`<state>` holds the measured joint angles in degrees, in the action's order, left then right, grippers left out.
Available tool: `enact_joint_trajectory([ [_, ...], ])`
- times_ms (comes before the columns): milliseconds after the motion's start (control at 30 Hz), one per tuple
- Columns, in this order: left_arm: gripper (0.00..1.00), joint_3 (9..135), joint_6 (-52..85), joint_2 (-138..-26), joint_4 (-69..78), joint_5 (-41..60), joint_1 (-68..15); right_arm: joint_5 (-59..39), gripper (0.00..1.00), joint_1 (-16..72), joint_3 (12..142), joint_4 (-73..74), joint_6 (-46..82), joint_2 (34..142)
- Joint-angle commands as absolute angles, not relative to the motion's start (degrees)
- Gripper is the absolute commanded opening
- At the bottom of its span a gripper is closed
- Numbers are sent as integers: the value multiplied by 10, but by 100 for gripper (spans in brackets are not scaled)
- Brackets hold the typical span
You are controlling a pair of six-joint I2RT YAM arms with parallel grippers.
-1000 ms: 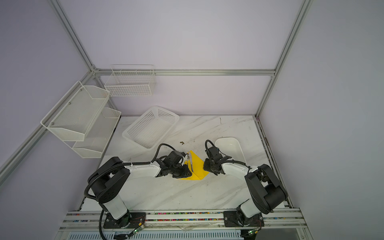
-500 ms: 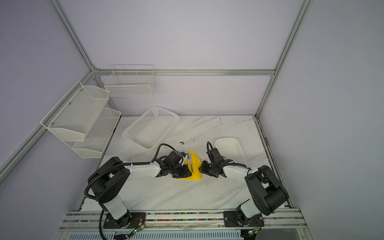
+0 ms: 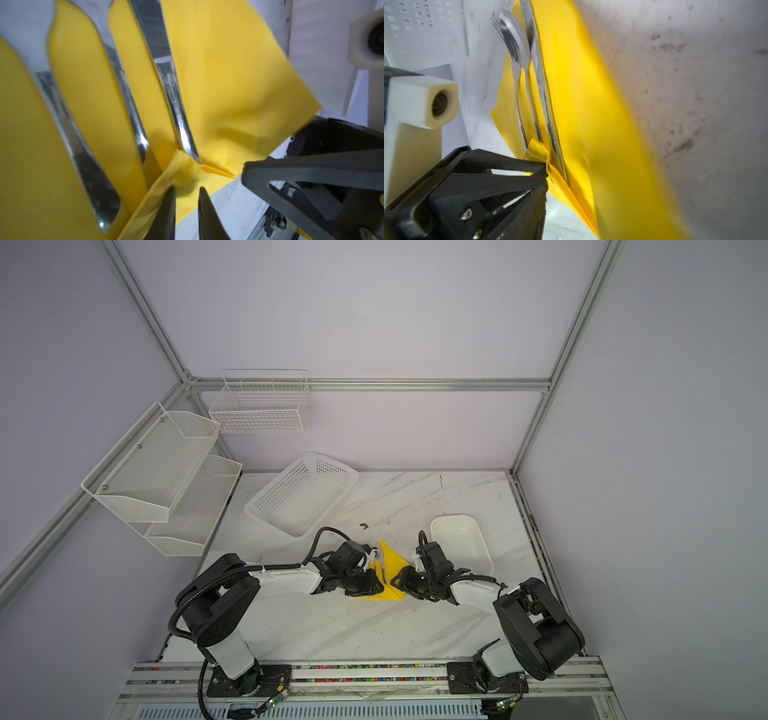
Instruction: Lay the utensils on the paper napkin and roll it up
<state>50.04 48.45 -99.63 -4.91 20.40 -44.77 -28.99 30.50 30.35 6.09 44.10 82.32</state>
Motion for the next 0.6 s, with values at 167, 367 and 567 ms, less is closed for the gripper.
enact_joint_trajectory([
  [167, 21, 524, 482, -967, -47, 207, -450, -267, 51, 301, 311, 89, 455, 825],
  [367, 21, 524, 482, -966, -47, 207, -450, -223, 35, 301, 315, 66, 463, 800],
  [567, 21, 527, 480, -969, -47, 208, -450, -225, 19, 301, 330, 36, 438, 808],
])
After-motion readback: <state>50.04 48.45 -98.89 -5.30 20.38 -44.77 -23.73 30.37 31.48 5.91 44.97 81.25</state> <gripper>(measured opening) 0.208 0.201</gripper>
